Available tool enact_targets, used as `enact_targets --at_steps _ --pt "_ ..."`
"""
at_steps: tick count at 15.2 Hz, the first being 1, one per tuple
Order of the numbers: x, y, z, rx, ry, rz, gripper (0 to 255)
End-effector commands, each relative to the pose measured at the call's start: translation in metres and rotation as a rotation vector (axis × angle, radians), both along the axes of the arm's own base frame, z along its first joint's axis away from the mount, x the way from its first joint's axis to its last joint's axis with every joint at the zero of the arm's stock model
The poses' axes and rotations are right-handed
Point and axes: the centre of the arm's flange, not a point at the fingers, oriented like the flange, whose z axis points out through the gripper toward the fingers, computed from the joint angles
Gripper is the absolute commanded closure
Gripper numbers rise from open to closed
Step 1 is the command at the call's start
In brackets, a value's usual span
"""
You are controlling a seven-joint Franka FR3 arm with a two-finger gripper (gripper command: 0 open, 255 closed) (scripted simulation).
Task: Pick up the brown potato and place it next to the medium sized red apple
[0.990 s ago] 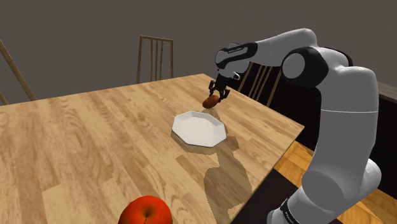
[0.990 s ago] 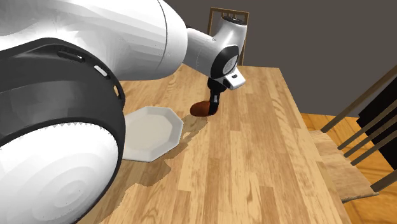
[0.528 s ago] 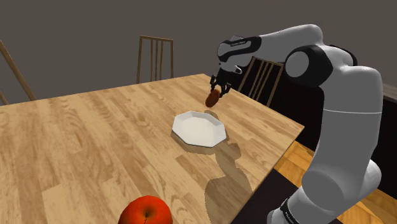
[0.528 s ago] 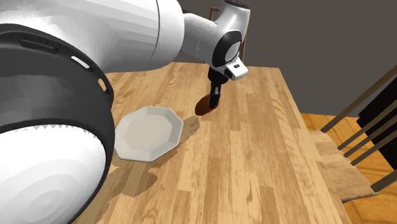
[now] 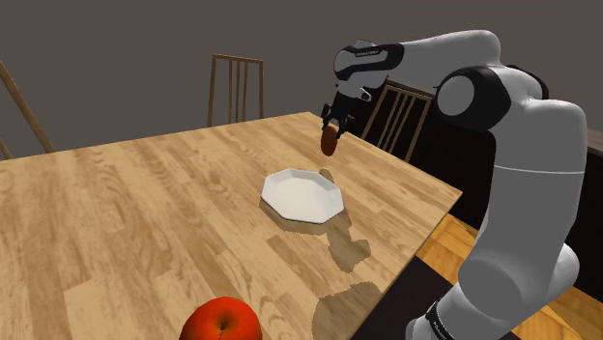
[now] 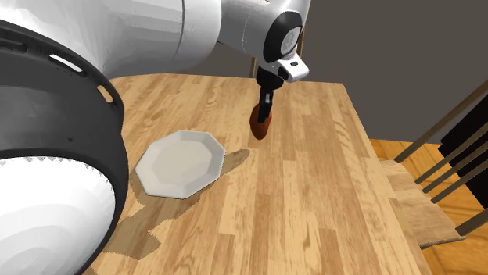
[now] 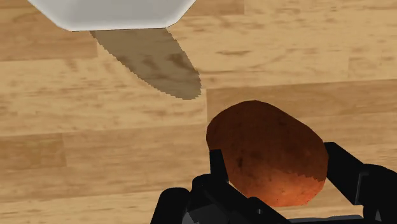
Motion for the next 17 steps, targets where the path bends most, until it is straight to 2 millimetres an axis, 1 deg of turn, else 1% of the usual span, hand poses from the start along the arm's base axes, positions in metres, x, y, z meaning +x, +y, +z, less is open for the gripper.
enact_targets --at_steps 1,17 --pt "0.0 0.0 0.01 0.0 0.0 0.0 255" --pt "0.0 0.0 0.094 0.0 0.0 0.0 255"
